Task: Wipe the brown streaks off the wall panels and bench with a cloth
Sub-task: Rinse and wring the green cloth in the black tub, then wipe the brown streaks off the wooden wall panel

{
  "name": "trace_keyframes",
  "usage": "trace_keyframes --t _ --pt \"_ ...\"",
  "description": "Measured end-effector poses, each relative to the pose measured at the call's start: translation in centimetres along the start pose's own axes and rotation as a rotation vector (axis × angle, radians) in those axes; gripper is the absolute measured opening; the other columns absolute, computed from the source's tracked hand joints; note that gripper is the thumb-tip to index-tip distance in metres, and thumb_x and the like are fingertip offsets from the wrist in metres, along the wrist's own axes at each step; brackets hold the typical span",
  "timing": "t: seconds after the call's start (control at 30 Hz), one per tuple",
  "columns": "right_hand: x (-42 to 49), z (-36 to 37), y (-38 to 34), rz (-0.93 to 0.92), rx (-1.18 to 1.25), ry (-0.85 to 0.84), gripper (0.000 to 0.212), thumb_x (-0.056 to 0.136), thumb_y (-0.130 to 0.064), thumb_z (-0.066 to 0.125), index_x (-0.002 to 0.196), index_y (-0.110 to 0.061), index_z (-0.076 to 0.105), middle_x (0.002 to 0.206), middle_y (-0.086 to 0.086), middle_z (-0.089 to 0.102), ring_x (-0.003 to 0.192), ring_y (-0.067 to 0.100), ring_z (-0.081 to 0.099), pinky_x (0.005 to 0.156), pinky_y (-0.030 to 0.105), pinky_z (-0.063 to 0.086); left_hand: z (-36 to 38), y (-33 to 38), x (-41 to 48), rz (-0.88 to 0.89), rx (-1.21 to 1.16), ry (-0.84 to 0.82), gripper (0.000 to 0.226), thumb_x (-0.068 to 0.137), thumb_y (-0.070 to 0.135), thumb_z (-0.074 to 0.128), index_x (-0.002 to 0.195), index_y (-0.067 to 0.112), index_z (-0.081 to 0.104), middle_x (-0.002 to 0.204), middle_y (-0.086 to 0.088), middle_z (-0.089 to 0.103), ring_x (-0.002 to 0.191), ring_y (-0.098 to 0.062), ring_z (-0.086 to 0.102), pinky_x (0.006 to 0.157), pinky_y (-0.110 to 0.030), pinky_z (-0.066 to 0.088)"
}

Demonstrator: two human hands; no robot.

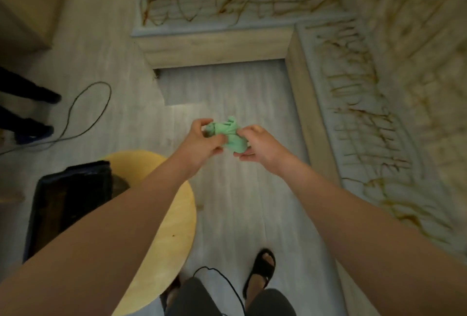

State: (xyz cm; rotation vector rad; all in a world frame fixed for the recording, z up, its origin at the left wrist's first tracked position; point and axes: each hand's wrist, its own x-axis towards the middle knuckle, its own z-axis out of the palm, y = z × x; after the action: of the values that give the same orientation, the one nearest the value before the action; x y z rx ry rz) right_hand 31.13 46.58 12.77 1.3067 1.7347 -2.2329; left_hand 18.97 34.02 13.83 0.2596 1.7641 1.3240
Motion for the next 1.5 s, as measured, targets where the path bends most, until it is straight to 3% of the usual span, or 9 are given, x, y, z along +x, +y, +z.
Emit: trace_keyframes --t 0.2,0.47,0.6,0.8,1.0,1.1,1.2,1.37,1.5 --pt "-0.2 -10.7 -4.2 -0.134 0.014 0.138 0.017 0.097 -0.028 0.068 0.102 -0.02 0.054 0.104 0.003 0.065 0.093 0.016 0.065 0.084 0.038 0.054 9.5 6.9 3.1 0.046 0.015 -0.06 0.024 0.096 0.009 0.061 0.112 0.027 0.055 0.108 -0.006 0.07 0.088 -0.019 0.068 0.079 -0.036 0.054" --pt "5.0 -14.8 -11.4 -0.259 -0.053 0.17 0.033 0.092 -0.029 0.075 0.113 -0.029 0.05 0.113 0.002 0.064 0.096 0.013 0.066 0.077 0.032 0.053 12.2 13.8 10.1 0.13 -0.025 -0.07 0.028 0.099 0.008 0.058 0.125 0.019 0.056 0.112 -0.006 0.073 0.093 -0.021 0.072 0.09 -0.042 0.058" --pt "10.3 -13.4 -17.1 -0.299 -0.11 0.115 0.027 0.099 -0.038 0.066 0.122 -0.041 0.052 0.109 -0.002 0.068 0.089 0.011 0.067 0.075 0.03 0.052 9.3 17.5 16.4 0.137 -0.092 -0.022 0.028 0.101 0.006 0.057 0.123 0.017 0.043 0.113 -0.009 0.07 0.092 -0.022 0.07 0.086 -0.042 0.058" --pt "21.9 -8.1 -28.2 -0.304 -0.062 0.108 0.007 0.105 -0.029 0.059 0.103 -0.025 0.054 0.103 0.001 0.065 0.087 0.015 0.067 0.074 0.029 0.056 1.3 25.6 28.3 0.107 -0.213 -0.084 0.023 0.099 0.005 0.052 0.121 0.012 0.053 0.123 -0.015 0.066 0.099 -0.024 0.069 0.081 -0.038 0.057" --pt "32.8 -3.5 -41.3 -0.351 0.178 0.169 0.009 0.108 -0.022 0.054 0.102 -0.015 0.056 0.11 0.007 0.067 0.099 0.021 0.07 0.069 0.029 0.059 -8.1 36.2 37.1 0.218 0.082 -0.091 0.039 0.083 0.043 0.082 0.114 0.021 0.074 0.109 -0.001 0.078 0.104 -0.019 0.073 0.093 -0.04 0.058" --pt "37.2 -2.4 -46.4 -0.378 0.197 0.212 0.015 0.107 -0.025 0.056 0.1 -0.012 0.057 0.111 0.012 0.068 0.103 0.025 0.071 0.073 0.033 0.061 -11.1 40.8 40.6 0.265 0.115 0.029 0.033 0.087 0.053 0.077 0.099 0.022 0.078 0.093 0.007 0.08 0.087 -0.007 0.074 0.081 -0.028 0.055" --pt "41.3 -1.4 -50.3 -0.349 0.138 0.193 0.02 0.104 -0.029 0.061 0.096 -0.012 0.057 0.102 0.009 0.069 0.097 0.022 0.07 0.078 0.036 0.06 -13.6 44.9 44.6 0.163 -0.055 0.061 0.056 0.082 0.069 0.071 0.103 0.018 0.079 0.102 0.0 0.08 0.097 -0.018 0.075 0.098 -0.039 0.055" --pt "48.7 -0.4 -55.6 -0.346 0.045 0.091 0.012 0.1 -0.007 0.052 0.105 -0.015 0.058 0.1 0.004 0.058 0.086 0.017 0.058 0.071 0.031 0.048 -16.5 50.2 51.8 0.1 -0.285 0.061 0.02 0.097 0.021 0.051 0.092 0.012 0.068 0.096 -0.011 0.073 0.081 -0.021 0.07 0.083 -0.036 0.055" --pt "54.5 0.6 -60.3 -0.391 -0.031 -0.136 0.028 0.098 -0.042 0.062 0.122 -0.027 0.063 0.116 -0.003 0.069 0.103 0.017 0.067 0.083 0.034 0.055 -18.8 53.7 56.8 0.164 -0.091 0.078 0.02 0.089 0.013 0.062 0.108 0.011 0.064 0.109 -0.014 0.07 0.099 -0.031 0.068 0.086 -0.043 0.056"
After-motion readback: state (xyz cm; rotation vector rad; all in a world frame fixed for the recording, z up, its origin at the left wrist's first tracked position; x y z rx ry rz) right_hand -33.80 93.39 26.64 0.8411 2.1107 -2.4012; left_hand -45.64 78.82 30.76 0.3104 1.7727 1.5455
